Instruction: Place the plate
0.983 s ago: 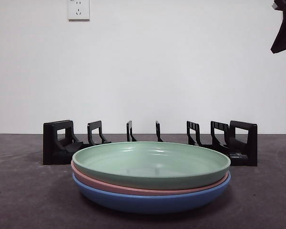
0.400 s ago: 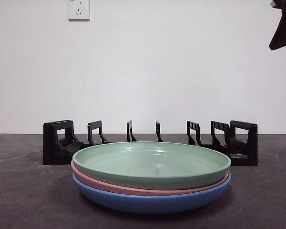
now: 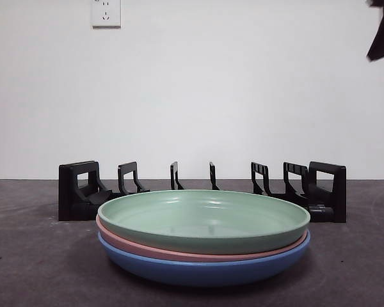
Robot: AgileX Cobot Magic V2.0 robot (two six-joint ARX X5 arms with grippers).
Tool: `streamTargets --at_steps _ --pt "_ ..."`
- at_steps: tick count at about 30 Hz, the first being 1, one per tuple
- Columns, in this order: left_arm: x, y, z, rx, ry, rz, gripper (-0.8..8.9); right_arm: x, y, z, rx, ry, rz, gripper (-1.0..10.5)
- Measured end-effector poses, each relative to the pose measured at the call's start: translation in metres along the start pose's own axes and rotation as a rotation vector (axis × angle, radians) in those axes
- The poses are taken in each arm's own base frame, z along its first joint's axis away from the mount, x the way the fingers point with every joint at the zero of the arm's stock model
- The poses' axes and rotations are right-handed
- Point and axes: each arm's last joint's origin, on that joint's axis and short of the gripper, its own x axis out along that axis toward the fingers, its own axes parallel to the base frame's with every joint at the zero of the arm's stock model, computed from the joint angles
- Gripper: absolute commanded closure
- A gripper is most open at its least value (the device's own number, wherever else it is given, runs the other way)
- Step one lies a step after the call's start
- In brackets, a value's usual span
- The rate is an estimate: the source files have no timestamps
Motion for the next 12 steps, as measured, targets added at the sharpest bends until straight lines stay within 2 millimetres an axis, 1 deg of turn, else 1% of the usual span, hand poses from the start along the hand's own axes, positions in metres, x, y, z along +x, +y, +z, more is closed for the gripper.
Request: streamTargets --at_steps 2,3,5,6,8,9,11,12 --pt "0.0 0.0 0.0 0.0 0.0 0.0 8.06 -0.015 0.002 -0.003 -0.022 -0.058 -0.057 9.3" --pt "0.0 0.0 0.0 0.0 0.0 0.0 8.06 -0.025 0.004 -0.009 -0.037 -0.095 -0.103 9.3" --pt "0.0 0.0 0.0 0.0 0.0 0.0 8.06 -0.04 0.009 -0.026 -0.051 -0.142 -0.159 9.3" --pt "0.0 0.0 0.0 0.0 0.0 0.0 8.06 -0.047 0.013 -0.041 -0.055 -0.156 -0.183 9.3" --pt "0.0 0.0 0.0 0.0 0.0 0.0 8.06 -0.054 0.018 -0.069 -0.06 -0.159 -0.202 9.3" --pt "0.0 0.0 0.0 0.0 0.0 0.0 8.06 -0.057 0.021 -0.089 -0.059 -0.158 -0.208 9.3" --pt "0.0 0.0 0.0 0.0 0.0 0.0 8.06 -0.059 0.025 -0.114 -0.054 -0.154 -0.22 9.3" --pt "0.0 0.0 0.0 0.0 0.0 0.0 8.06 -0.059 0.027 -0.132 -0.045 -0.157 -0.237 9.3"
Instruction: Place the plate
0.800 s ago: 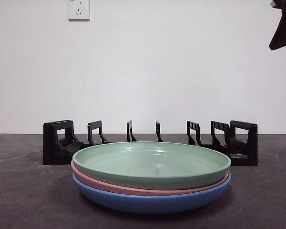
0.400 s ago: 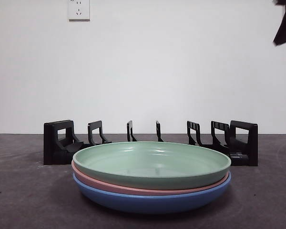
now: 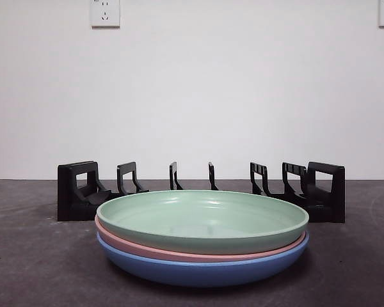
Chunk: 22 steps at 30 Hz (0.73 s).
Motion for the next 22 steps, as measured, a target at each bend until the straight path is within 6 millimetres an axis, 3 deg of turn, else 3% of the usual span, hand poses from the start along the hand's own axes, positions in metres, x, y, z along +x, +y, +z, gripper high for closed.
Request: streamTargets --at_steps 4,9,22 --pt "0.0 0.0 0.0 0.0 0.0 0.0 8.06 -0.004 0.003 -0.035 0.026 -0.009 -0.052 9.3" --pt "0.0 0.0 0.0 0.0 0.0 0.0 8.06 -0.005 0.007 -0.052 0.048 -0.059 -0.068 9.3" --pt "0.0 0.0 0.0 -0.003 0.0 0.0 8.06 -0.004 0.01 -0.056 0.074 -0.02 -0.054 9.3"
